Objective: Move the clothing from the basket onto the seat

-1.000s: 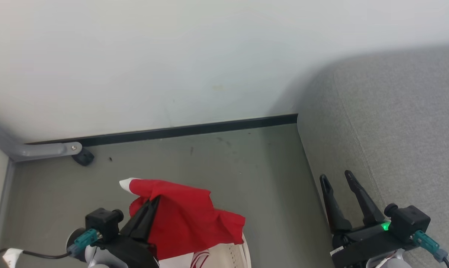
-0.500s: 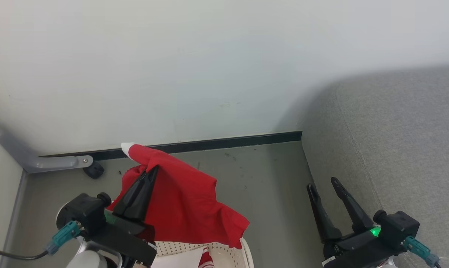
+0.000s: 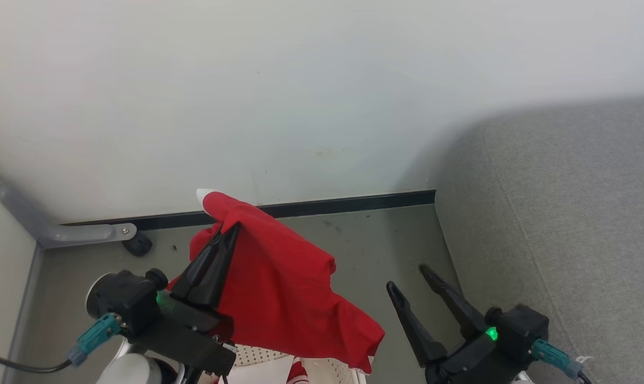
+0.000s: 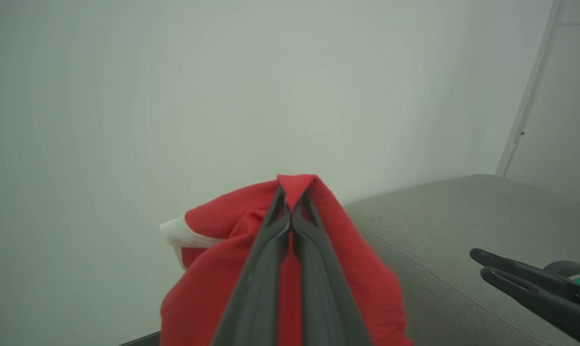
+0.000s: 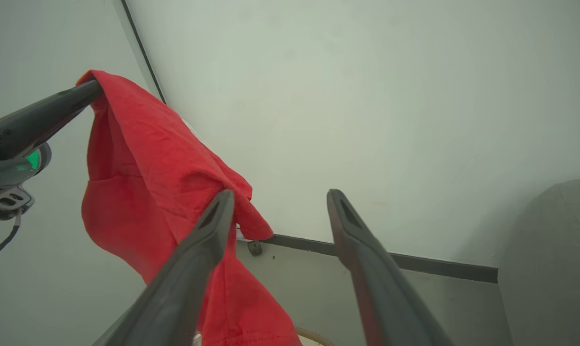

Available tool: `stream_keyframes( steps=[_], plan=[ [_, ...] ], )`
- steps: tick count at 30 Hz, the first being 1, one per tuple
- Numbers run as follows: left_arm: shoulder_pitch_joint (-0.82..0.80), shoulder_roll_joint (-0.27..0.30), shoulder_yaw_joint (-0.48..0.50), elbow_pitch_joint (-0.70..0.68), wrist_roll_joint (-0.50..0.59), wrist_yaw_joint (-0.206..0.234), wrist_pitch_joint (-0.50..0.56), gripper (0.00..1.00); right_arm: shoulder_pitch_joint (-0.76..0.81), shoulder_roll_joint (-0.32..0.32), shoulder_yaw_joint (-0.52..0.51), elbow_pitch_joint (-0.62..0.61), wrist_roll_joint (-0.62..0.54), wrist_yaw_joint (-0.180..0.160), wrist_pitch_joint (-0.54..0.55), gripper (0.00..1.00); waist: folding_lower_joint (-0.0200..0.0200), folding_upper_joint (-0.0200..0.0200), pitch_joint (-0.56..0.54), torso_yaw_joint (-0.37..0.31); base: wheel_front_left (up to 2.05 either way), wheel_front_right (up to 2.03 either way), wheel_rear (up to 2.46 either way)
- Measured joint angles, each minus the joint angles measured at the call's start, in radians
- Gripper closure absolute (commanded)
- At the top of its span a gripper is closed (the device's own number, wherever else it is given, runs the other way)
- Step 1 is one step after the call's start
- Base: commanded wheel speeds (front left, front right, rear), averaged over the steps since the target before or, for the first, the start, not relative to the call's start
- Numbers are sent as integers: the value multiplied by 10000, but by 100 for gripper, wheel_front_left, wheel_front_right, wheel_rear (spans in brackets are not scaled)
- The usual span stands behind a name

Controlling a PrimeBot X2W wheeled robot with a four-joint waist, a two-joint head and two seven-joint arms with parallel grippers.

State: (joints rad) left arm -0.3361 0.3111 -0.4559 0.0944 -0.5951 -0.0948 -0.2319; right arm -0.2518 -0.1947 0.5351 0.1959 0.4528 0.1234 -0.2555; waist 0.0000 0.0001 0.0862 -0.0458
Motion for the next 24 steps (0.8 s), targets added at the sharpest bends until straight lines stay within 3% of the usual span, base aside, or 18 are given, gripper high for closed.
stream_keyframes(
  steps=[14,24],
  plan=[
    [-571,-322,-483,-395,67,54,581,100,-1388,-485,2324,704,299,2,520,0,0,0,7,522,0,0,0],
    [-721,-598,-1014,-673,67,-35,945,100,-2739,-192,3789,2105,882,2,842,0,0,0,-21,1010,0,0,0]
  ],
)
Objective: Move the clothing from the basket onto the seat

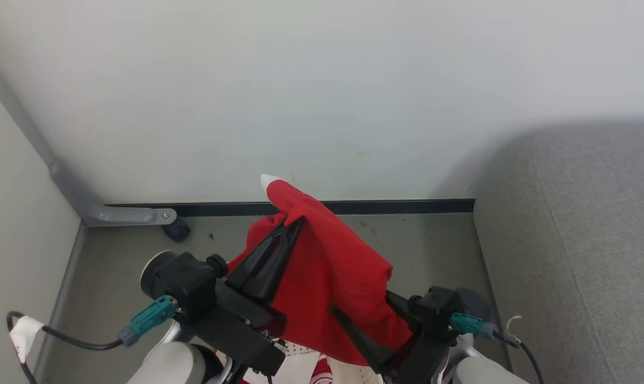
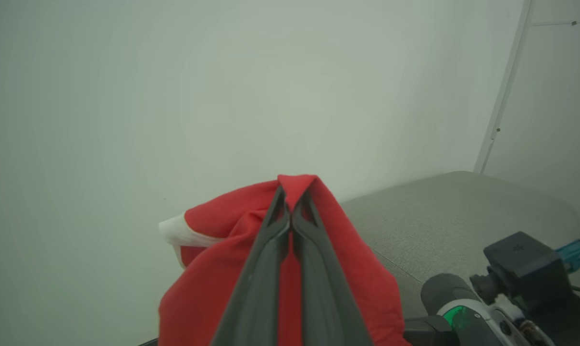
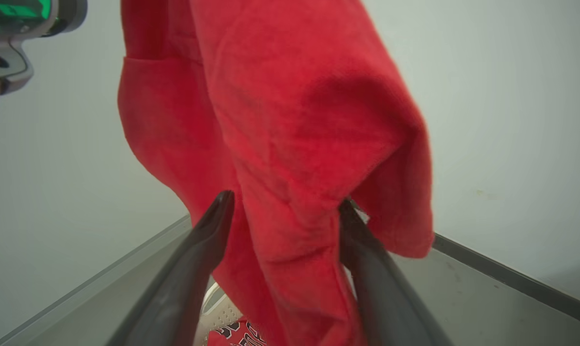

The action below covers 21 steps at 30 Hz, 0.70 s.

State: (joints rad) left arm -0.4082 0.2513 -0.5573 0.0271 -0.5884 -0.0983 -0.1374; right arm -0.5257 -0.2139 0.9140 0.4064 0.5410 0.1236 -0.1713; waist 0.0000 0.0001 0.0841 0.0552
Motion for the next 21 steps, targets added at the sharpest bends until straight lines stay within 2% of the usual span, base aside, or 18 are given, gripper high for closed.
stream_keyframes(
  steps=[6,7,8,14,21],
  plan=[
    [-14,-58,-190,-77,0,-75,138,100,-383,334,497,759,518,2,31,0,0,0,-31,265,0,0,0],
    [-15,-59,-205,-81,-2,-75,161,100,-437,385,552,872,593,2,29,36,0,0,-40,302,0,0,0],
    [-12,-48,-209,-98,-2,-75,203,100,-475,431,621,947,667,2,29,100,0,0,-52,334,0,0,0],
    [-9,13,-199,-150,-8,-75,232,100,-610,577,706,1448,1147,8,-198,100,0,0,-129,355,0,0,0],
    [158,284,10,-84,-81,25,318,100,-616,489,219,1647,1674,6,-596,100,0,0,-240,115,0,0,0]
  ],
)
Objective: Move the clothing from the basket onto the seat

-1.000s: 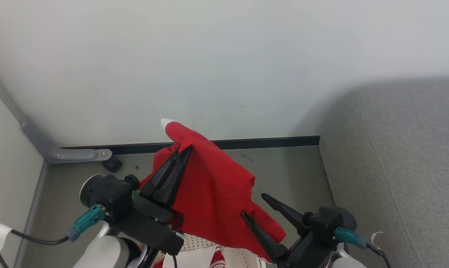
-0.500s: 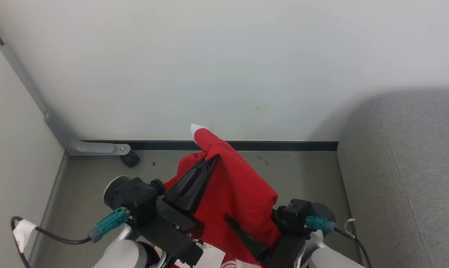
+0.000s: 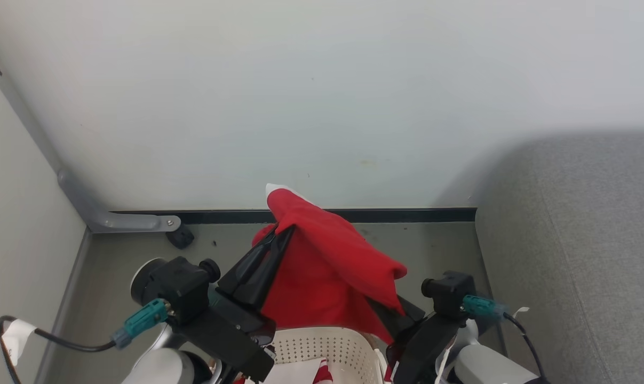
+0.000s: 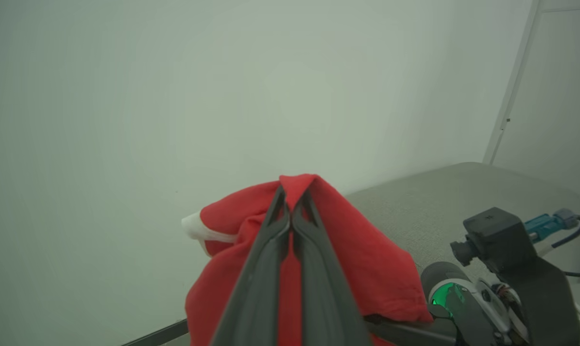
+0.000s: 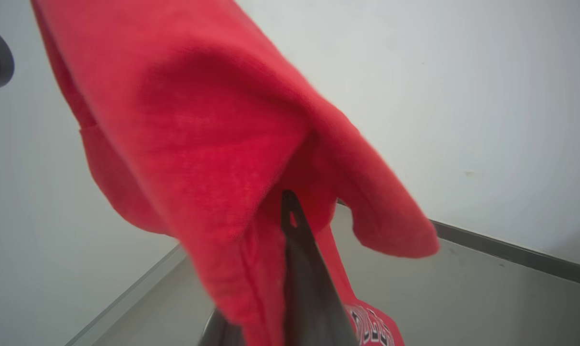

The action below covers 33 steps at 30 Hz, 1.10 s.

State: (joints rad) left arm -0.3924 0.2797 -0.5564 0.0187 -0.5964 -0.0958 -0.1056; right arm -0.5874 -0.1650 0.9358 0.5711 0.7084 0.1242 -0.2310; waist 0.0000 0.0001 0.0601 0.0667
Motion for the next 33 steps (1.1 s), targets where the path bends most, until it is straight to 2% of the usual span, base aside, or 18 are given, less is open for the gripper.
stream_keyframes(
  steps=[1,3,4,7,12,13,14,15,16,22,33],
  plan=[
    [81,17,35,0,-10,17,0,100,6,-46,-115,12,42,0,-21,100,0,0,-14,-48,0,0,0],
    [247,90,94,-19,-25,84,10,87,24,-138,-366,-2,134,0,-96,100,0,0,-37,-152,0,0,0],
    [344,140,140,-42,-29,94,10,84,31,-194,-485,-44,159,2,-104,100,0,0,-44,-210,0,0,0],
    [559,303,226,-102,-100,169,12,85,66,-318,-857,-186,263,0,-173,100,0,0,-47,-398,0,0,0],
    [774,366,163,-324,-100,169,12,95,154,-424,-1300,-477,382,0,-182,100,0,0,-39,-747,0,0,0],
    [793,366,138,-368,-98,173,13,94,174,-431,-1363,-539,382,0,-182,100,0,0,-36,-818,0,0,0],
    [821,360,119,-401,-98,182,13,80,198,-451,-1430,-602,382,0,-182,100,0,0,-31,-887,0,0,0],
    [876,357,113,-435,-98,213,13,43,227,-481,-1505,-685,382,0,-182,100,0,0,-25,-959,0,0,0],
    [926,359,102,-451,-98,267,13,0,254,-518,-1618,-788,382,0,-182,100,0,0,-19,-1027,0,0,0],
    [975,399,38,-677,-92,267,77,0,294,-736,-2159,-1266,376,-23,-182,100,0,0,34,-1360,0,0,0],
    [1249,727,-75,-1131,12,261,174,0,668,-1074,-3085,-2420,136,-282,-184,100,0,0,258,-2204,0,0,0]
  ],
)
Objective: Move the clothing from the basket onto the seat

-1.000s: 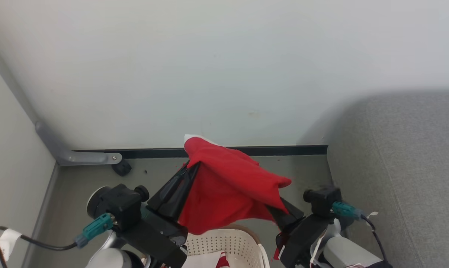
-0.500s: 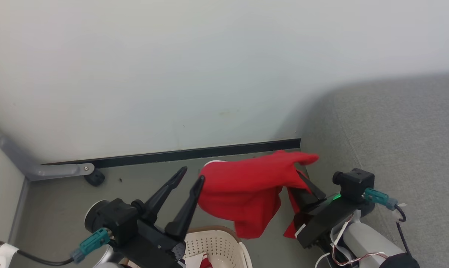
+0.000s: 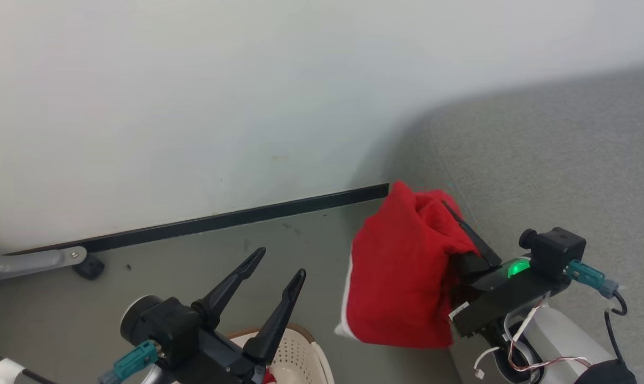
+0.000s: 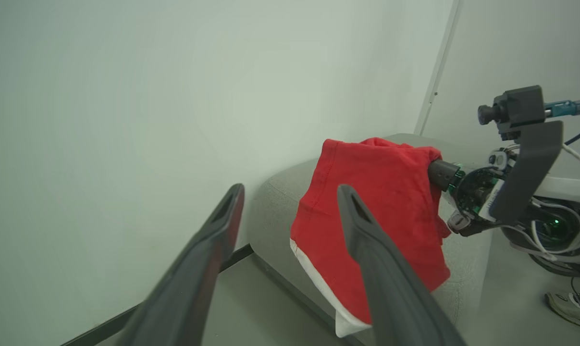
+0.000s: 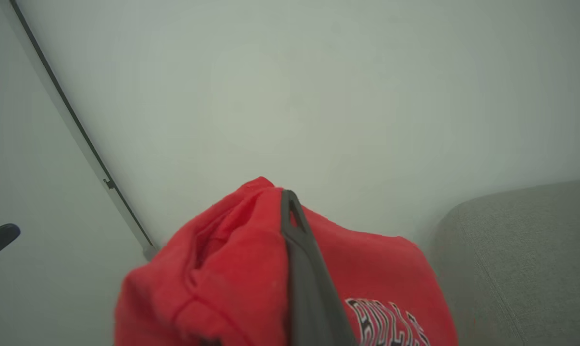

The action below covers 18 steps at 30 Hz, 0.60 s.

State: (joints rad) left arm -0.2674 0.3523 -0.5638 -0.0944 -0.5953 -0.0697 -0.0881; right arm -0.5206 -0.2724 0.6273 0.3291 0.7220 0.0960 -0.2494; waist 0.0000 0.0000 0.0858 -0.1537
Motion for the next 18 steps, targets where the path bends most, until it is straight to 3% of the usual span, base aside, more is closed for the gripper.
stream_keyframes(
  steps=[18],
  plan=[
    [26,290,-153,-276,343,-23,151,0,1020,-368,-1174,-1547,-443,-357,-42,100,0,0,496,-1632,0,0,0]
  ],
)
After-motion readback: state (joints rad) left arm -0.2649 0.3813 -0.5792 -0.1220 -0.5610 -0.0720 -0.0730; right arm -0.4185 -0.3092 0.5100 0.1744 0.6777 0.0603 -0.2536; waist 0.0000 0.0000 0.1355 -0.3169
